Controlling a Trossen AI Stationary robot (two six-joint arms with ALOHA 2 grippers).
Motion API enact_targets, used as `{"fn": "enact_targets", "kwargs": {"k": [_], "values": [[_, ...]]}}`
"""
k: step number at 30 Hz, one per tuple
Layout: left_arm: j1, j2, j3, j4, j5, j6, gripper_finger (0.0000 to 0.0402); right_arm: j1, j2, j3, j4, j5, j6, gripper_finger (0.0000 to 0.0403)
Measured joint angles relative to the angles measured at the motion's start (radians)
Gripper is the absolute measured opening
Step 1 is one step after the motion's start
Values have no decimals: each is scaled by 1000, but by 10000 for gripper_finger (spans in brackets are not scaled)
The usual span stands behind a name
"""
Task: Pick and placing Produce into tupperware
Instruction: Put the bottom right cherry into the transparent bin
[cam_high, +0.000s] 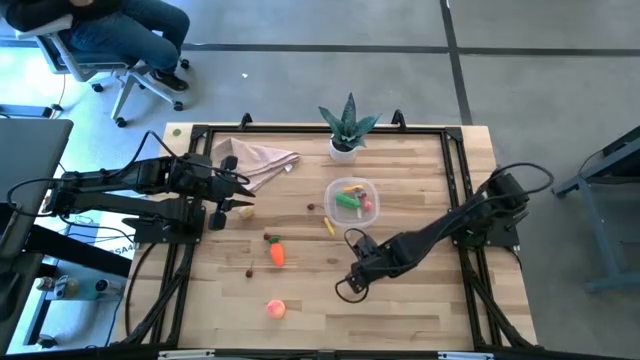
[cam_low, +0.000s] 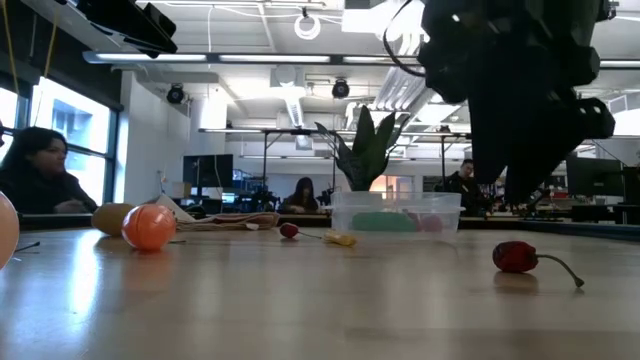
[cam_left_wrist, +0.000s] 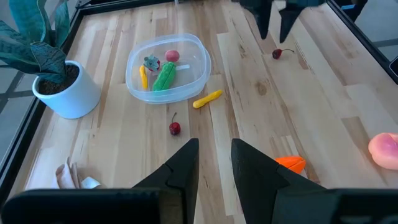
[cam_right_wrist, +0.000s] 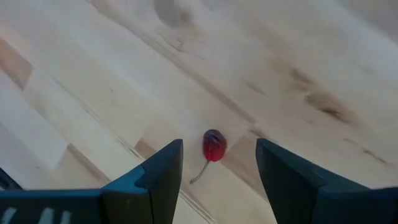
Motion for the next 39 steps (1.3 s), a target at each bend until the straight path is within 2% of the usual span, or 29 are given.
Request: {"fn": "enact_targets", "kwargs": {"k": [4,12,23,33,39], "values": [[0,0,0,0,0,0,83,4,67,4,55,-44,-11,195],[0,0,0,0,0,0,83,4,158,59,36,-82,-38,195],[0,0,0,0,0,0,83,4,174,79,-27,-43,5,191],[0,0,0,0,0,0,83,4,175,77,-53,-16,19,137],[0,0,0,0,0,0,83,3,175,77,-81,-10,38,124]]}}
